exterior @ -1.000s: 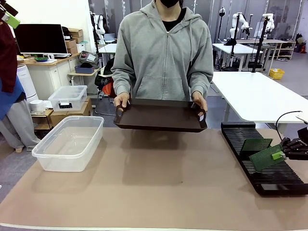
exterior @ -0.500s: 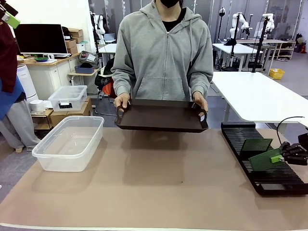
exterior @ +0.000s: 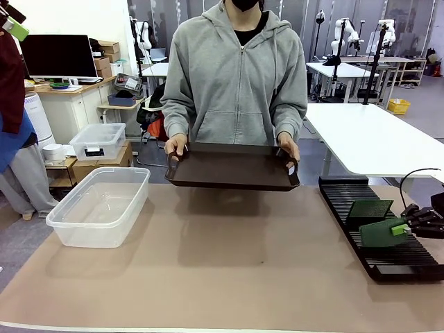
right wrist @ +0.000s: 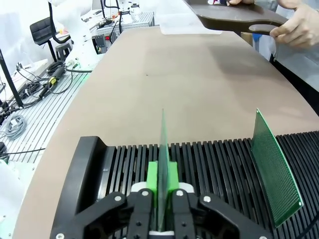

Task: Sort PCBs into racks and boxes based on the side picked up.
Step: If the short side of the Blank PCB is picked up, insert it into the PCB Rack ; if the long side is picked up, place it in the Organizing box.

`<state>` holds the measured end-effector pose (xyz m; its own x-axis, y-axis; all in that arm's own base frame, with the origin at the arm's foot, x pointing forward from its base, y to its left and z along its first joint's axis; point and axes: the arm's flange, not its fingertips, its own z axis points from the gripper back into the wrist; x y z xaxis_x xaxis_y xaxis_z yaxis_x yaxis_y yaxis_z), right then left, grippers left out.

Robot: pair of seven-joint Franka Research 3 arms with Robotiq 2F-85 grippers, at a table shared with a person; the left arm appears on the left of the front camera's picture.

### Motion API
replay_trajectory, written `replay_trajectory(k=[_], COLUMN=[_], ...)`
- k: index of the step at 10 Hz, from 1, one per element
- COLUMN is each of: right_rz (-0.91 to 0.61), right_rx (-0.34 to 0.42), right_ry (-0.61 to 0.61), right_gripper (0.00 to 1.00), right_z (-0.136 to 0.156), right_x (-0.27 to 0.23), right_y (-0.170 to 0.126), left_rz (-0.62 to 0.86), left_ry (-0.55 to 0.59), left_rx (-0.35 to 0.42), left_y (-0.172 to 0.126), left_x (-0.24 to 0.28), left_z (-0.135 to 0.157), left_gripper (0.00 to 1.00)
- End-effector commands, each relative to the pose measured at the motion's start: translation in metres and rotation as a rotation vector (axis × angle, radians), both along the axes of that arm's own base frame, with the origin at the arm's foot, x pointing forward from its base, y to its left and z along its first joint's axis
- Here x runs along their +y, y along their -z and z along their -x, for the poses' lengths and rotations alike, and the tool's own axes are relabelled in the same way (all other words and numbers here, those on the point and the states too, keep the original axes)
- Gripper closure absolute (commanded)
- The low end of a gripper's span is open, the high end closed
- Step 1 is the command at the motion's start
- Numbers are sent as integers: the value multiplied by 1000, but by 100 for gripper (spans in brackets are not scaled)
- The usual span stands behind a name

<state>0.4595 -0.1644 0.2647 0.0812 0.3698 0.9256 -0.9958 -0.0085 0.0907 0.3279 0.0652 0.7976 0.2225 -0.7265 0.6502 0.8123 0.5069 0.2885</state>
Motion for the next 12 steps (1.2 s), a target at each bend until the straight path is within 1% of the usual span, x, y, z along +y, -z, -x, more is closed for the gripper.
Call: replay_trajectory(k=[1, 2, 3, 4, 5, 6, 7, 10, 12], right_rz=[12, 18, 21, 25, 28, 29, 28, 43, 45], right_rx=[-8, -10, -12, -18, -22, -32, -50, -112, -140], right_ry=[10, 13, 13, 5, 5, 8, 16, 40, 49], right_gripper=[59, 58, 40, 38, 20, 18, 0, 0, 0], right_z=[-1, 1, 1, 2, 2, 2, 4, 8, 11], right_x=[-3, -4, -5, -5, -5, -6, -8, -16, -20], right_y=[-5, -7, -9, -9, -10, -13, -18, -42, -55], left_rz=[-3, -3, -3, -3, -3, -3, -3, -3, -3], left_ry=[-1, -1, -1, -1, -1, -1, -1, -1, -1], left_rx=[1, 1, 1, 1, 1, 1, 1, 1, 1], left_y=[1, 1, 1, 1, 1, 1, 1, 1, 1], left_x=[0, 0, 0, 0, 0, 0, 0, 0, 0], left_z=[0, 0, 0, 0, 0, 0, 0, 0, 0], left_gripper=[0, 0, 0, 0, 0, 0, 0, 0, 0])
